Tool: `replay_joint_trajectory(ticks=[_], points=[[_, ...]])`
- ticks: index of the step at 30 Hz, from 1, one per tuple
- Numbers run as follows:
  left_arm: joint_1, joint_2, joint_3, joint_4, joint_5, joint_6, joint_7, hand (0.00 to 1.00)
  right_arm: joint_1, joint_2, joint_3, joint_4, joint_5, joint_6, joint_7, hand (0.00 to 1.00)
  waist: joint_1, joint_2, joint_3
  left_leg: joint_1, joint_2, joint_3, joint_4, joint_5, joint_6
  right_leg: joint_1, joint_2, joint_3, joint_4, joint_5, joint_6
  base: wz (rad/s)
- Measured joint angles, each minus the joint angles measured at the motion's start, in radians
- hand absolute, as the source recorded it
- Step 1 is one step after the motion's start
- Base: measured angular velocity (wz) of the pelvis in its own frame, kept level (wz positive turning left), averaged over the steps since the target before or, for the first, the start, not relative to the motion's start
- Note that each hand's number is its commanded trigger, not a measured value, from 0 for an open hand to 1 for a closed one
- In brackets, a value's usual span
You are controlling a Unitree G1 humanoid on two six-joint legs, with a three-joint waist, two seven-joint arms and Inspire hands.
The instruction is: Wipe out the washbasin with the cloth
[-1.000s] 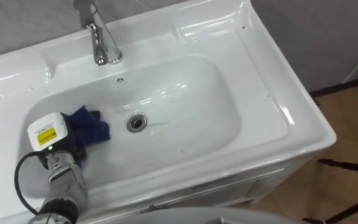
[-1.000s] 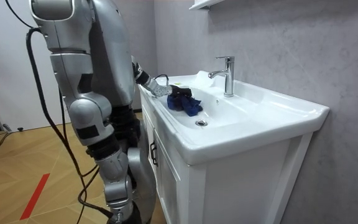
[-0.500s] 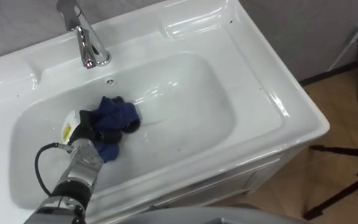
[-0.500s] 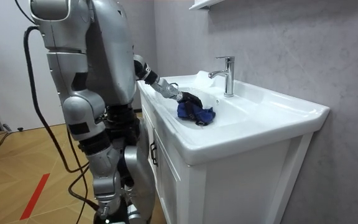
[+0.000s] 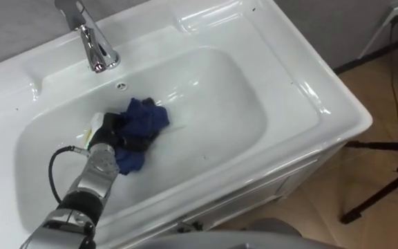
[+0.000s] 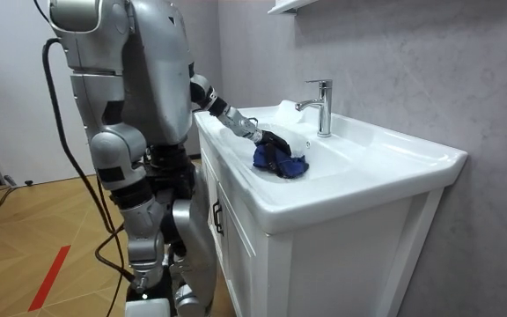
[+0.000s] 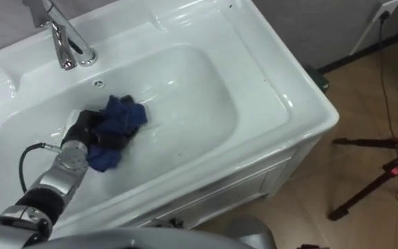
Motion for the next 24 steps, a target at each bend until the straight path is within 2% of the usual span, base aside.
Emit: replay_joint_trajectory(ticks=[2,4,7,9,10,13,17,21,24], points=[[-0.021,-0.014,-0.024,-0.006,-0.044,0.000,-0.034,1.00,-0.008,0.000,0.016,0.000,0.000,0.000,0.002,0.00,-0.018,0.002,0.0018,-0.005,-0.002,0.006,-0.002,-0.005,0.009,-0.010,0.001,0.011,-0.003,0.006,0.014,-0.17],[-0.040,-0.018,-0.072,-0.006,-0.074,0.000,-0.054,1.00,-0.009,-0.001,0.033,-0.001,0.000,0.001,0.003,0.00,-0.021,0.003,0.0026,-0.005,-0.005,0.026,-0.002,-0.006,0.010,-0.010,-0.001,0.019,-0.010,0.014,0.022,-0.15],[-0.071,-0.021,-0.118,-0.003,-0.089,0.000,-0.087,1.00,-0.020,-0.002,0.062,0.000,0.000,-0.001,0.022,0.00,-0.038,0.009,0.0061,-0.011,-0.007,0.031,-0.001,-0.011,0.018,-0.011,-0.003,0.020,-0.020,0.025,0.030,-0.01],[-0.078,-0.022,-0.121,-0.006,-0.097,0.000,-0.104,1.00,-0.033,-0.003,0.063,-0.001,0.000,-0.003,0.036,0.00,-0.055,0.017,0.0110,-0.015,-0.008,0.031,-0.001,-0.018,0.030,-0.013,-0.006,0.016,-0.019,0.027,0.033,0.09],[-0.091,-0.022,-0.130,-0.006,-0.102,0.001,-0.111,1.00,-0.044,-0.005,0.063,0.000,0.000,-0.005,0.043,0.00,-0.066,0.026,0.0146,-0.021,-0.005,0.030,-0.002,-0.027,0.045,-0.018,-0.006,0.012,-0.014,0.028,0.034,0.10],[-0.115,-0.023,-0.167,-0.015,-0.125,0.017,-0.135,1.00,-0.058,-0.009,0.069,0.000,0.000,-0.012,0.058,0.00,-0.087,0.037,0.0138,-0.034,-0.005,0.028,-0.006,-0.034,0.056,-0.025,-0.009,0.001,-0.011,0.033,0.035,0.10],[-0.142,-0.024,-0.196,-0.018,-0.132,0.017,-0.173,1.00,-0.079,-0.020,0.071,0.004,0.002,-0.026,0.060,0.00,-0.111,0.041,0.0133,-0.036,-0.012,0.029,-0.003,-0.037,0.063,-0.025,-0.016,0.000,-0.014,0.034,0.042,0.03],[-0.162,-0.025,-0.230,-0.025,-0.151,0.024,-0.193,1.00,-0.084,-0.035,0.082,0.004,0.007,-0.026,0.060,0.00,-0.117,0.047,0.0120,-0.037,-0.016,0.029,-0.001,-0.043,0.071,-0.019,-0.022,-0.010,-0.016,0.029,0.050,0.04],[-0.173,-0.026,-0.275,-0.063,-0.169,0.052,-0.196,1.00,-0.084,-0.040,0.100,0.004,0.007,-0.028,0.056,0.00,-0.129,0.053,0.0139,-0.037,-0.022,0.029,-0.002,-0.043,0.073,-0.012,-0.035,-0.030,-0.016,0.021,0.059,0.23]])
